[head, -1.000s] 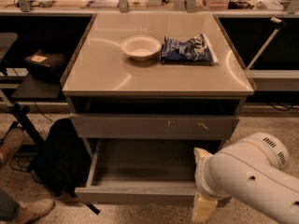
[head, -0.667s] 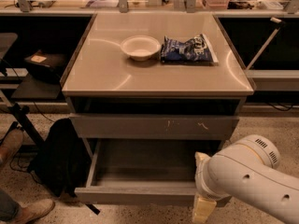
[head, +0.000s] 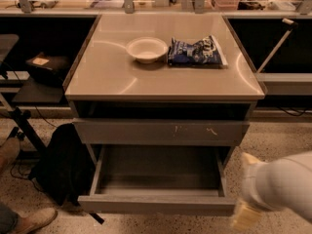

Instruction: Close middle drawer

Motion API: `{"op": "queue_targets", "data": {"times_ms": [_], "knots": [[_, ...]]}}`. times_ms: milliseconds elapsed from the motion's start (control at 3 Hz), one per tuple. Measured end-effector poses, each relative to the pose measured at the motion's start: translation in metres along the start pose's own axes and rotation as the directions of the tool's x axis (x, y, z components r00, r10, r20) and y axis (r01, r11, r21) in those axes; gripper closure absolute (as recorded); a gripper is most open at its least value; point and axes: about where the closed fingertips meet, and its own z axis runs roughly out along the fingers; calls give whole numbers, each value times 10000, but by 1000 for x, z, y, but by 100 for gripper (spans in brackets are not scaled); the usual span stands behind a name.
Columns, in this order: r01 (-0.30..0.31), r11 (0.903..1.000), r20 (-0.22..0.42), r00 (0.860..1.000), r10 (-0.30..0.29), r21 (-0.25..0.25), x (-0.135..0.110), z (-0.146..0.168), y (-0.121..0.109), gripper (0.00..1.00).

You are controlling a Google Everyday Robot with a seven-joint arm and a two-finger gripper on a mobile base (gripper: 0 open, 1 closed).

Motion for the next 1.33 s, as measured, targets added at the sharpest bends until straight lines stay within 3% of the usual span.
{"op": "queue_targets", "data": {"times_ms": [333,667,1000,1333], "knots": [[-1905,9800,755,9796,1860,575,67,-32,-12,0],[-3006,9536,2251,9305,2889,186,92,-12,-12,0],[-2816,9578,2828,9155,2863,-578,105,43,8,0],[-2771,9577,2892,9130,2877,-778,105,53,14,0]]}}
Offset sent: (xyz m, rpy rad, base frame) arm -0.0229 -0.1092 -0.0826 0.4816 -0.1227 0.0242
